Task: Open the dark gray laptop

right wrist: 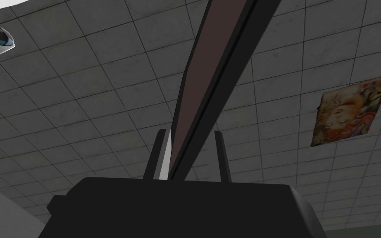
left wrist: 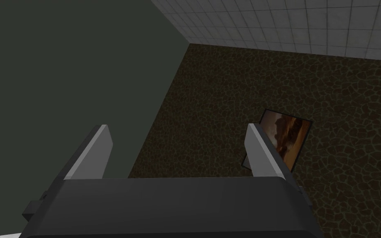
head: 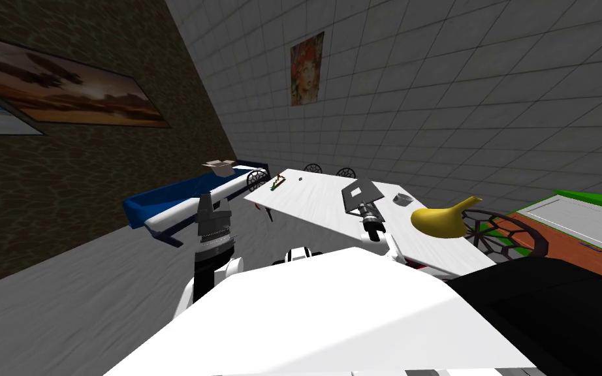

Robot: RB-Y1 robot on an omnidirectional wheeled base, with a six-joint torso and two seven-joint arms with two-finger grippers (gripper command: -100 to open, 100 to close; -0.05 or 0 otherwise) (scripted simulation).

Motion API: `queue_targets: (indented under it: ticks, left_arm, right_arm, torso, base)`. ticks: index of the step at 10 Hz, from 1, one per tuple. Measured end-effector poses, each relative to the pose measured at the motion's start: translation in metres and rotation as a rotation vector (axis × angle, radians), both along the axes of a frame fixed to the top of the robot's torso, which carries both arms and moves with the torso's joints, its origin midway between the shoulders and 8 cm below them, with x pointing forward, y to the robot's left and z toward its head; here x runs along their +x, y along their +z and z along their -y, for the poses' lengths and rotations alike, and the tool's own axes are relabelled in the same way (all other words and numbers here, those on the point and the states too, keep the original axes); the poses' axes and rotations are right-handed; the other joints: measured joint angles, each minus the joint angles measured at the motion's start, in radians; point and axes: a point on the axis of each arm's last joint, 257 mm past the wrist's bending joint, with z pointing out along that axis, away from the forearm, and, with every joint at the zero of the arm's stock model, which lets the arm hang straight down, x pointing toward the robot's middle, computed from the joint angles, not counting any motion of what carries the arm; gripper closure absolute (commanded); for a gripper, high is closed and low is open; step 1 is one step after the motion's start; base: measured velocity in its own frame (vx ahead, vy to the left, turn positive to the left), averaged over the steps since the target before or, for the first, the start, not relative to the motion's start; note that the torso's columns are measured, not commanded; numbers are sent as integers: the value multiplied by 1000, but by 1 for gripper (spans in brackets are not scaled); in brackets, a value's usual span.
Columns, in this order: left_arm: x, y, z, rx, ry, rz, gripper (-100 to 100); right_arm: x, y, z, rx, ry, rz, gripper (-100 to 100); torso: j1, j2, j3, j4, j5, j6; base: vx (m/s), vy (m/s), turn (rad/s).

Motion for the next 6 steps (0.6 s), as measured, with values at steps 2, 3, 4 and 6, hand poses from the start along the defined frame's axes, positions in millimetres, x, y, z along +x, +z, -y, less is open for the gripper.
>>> queue_targets:
  ticks: [2, 3, 4, 6]
  left_arm:
    - [0, 0, 0, 0, 0, 0, 0]
    - [0, 0, 0, 0, 0, 0, 0]
    - [0, 0, 0, 0, 0, 0, 0]
    - [0, 0, 0, 0, 0, 0, 0]
  right_arm:
    - [4, -11, -6, 43, 6, 19, 100]
    - [5, -16, -12, 72, 14, 36, 100]
    - [5, -15, -12, 76, 16, 43, 100]
    - [7, -19, -11, 105, 23, 62, 100]
  torso:
    - [2, -2, -1, 0, 1, -3]
    - [3, -2, -1, 0, 1, -3]
    - [5, 0, -1, 3, 6, -2]
    - [8, 2, 0, 5, 8, -2]
  base:
    - [8, -35, -86]
    - [-3, -16, -39]
    - [-9, -3, -47]
    - [-5, 2, -29]
